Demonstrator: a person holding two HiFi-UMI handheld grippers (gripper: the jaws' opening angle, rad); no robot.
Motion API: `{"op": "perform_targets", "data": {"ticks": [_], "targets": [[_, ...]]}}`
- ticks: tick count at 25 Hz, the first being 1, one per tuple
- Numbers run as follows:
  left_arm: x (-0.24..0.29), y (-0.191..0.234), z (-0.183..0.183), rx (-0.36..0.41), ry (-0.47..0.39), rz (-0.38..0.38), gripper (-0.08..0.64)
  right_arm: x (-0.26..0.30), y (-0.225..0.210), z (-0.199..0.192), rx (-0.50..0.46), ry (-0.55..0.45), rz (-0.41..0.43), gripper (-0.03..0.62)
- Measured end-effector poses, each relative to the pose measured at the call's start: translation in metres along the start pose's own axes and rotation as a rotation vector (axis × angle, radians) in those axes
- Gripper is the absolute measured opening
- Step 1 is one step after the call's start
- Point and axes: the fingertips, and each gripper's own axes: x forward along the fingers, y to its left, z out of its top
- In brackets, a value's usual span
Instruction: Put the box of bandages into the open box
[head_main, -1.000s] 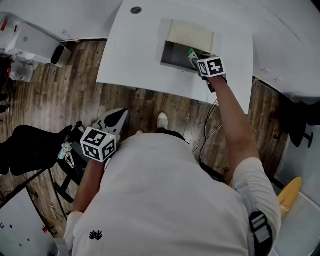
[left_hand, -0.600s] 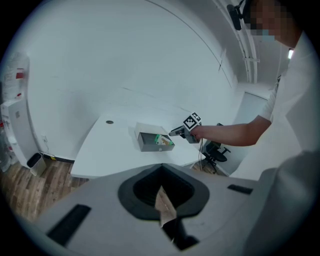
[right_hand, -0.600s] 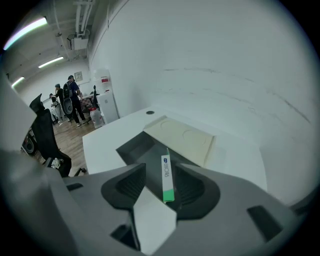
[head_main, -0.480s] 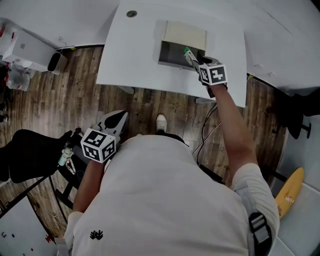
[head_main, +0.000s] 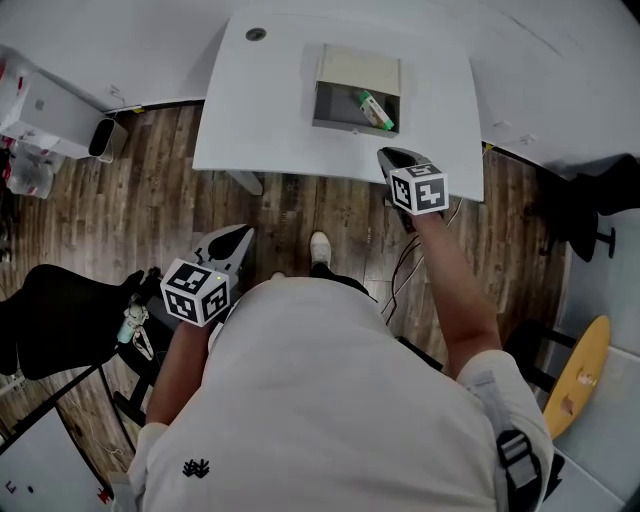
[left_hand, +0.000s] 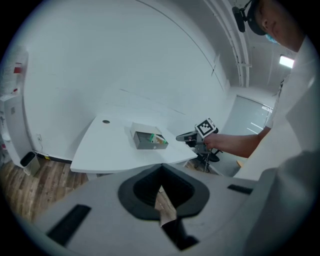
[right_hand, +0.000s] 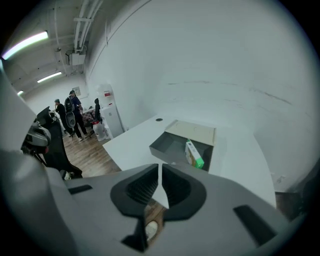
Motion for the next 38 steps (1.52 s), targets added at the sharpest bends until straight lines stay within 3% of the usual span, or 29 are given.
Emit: {"op": "perform_targets", "data": {"ticks": [17,26,38], "targets": [[-0.031,-0.014,-0.043,0.048,0.035,-0.133,0.003,-0.092,0.15,-0.097,0.197,-0.079,0.074,0.007],[-0.035,-0.031,-0.074,0.051,0.069,-0.192,0.003,-0.124,0.202,-0.126,0.17,-0.085,0.109,0.006],[-0.038,-0.041,-0.078,0.084,0.091,-0.218,0.003,-0.138,0.224,-0.116,0.141,-0.128,0.133,0.006]]}}
